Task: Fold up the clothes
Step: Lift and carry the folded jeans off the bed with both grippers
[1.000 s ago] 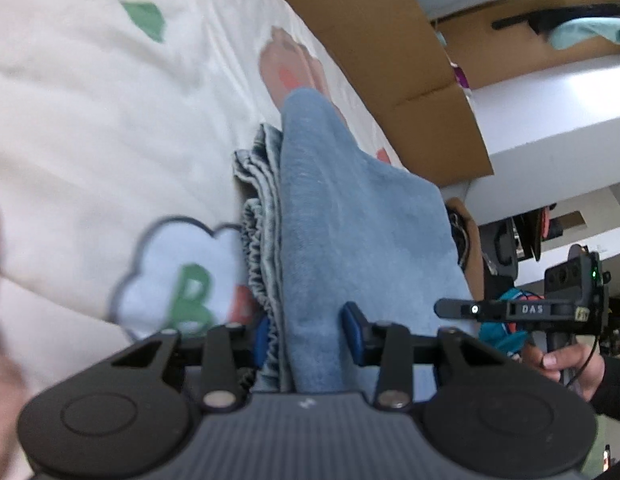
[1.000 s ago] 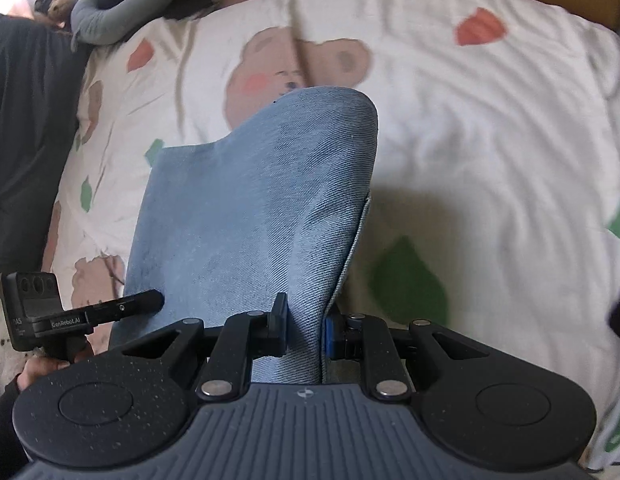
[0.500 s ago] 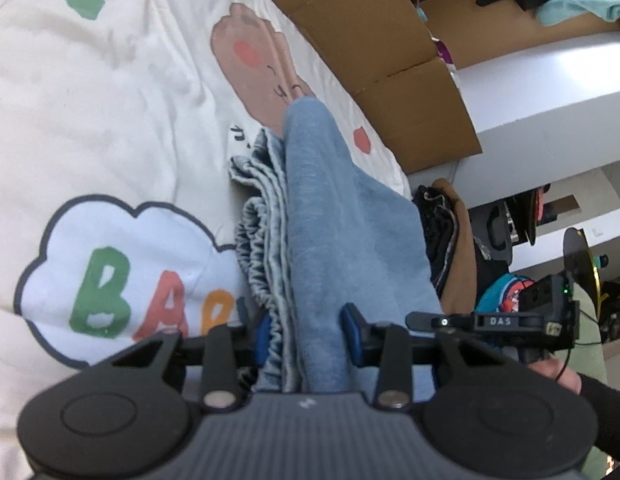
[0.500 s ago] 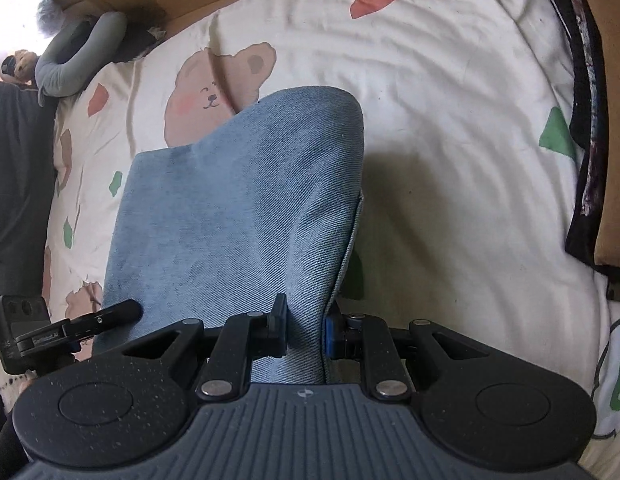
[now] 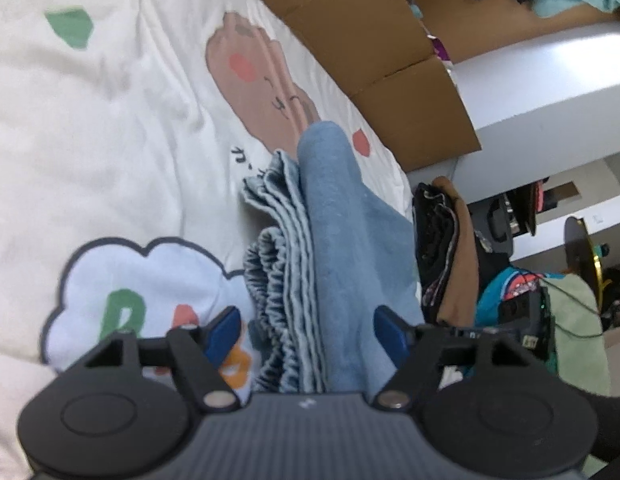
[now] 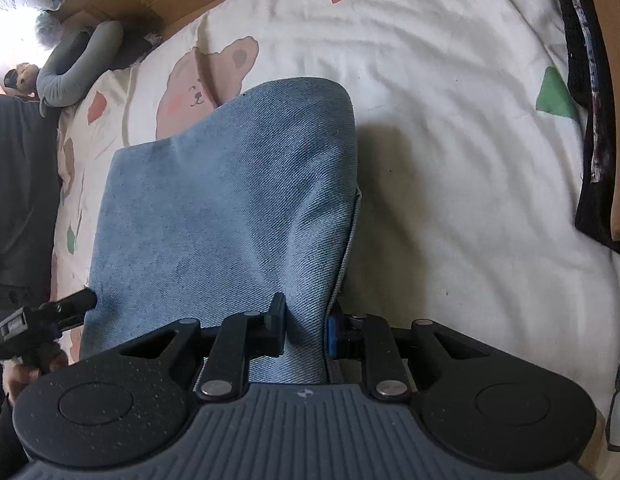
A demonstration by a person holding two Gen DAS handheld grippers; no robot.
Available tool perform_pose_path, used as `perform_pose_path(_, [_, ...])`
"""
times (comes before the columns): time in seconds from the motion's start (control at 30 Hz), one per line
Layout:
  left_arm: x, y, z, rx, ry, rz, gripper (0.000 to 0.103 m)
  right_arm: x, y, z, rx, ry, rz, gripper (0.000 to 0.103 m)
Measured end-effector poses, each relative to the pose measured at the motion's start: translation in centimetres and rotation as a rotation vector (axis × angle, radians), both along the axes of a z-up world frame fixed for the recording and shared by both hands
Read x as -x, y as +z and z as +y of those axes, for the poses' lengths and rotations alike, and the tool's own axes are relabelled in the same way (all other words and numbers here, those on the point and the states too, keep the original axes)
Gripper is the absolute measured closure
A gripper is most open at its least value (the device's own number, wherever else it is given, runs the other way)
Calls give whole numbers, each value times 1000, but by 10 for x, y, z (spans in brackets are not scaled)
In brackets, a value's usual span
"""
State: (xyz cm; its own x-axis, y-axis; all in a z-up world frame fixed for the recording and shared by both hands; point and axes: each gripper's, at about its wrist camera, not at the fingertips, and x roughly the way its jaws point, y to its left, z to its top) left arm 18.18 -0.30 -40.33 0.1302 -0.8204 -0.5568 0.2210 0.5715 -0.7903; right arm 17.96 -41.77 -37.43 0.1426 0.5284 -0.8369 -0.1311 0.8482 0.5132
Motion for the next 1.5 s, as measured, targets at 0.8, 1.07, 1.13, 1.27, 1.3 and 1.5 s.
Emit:
perform_pose_path(0.8, [-32,-47,-39,168,-115,252,22,9,-19,-20,-144,-58,-34,73])
perform_pose_path(1.07, [-39,-57,-31,149,-106,305,48,4,-43,-31,-300,-120,21,64])
perform_pose_path(1.13, [-39,-56,-32,144,-107,300,49,-2,-48,-27,-326,-110,35,60])
perform_pose_path(1.27, [-38,-49,-35,108,-98,287,55,-9,-47,-17,-313,-49,24,67])
perform_pose_path(1.3, [-38,-46,-36,96,-96,283,56,-9,-45,-15,-305,-38,18,70])
perform_pose_path(1.5, [-40,-24,-43,18,-101,276,62,-6,-20,-7,-257,-42,4,84])
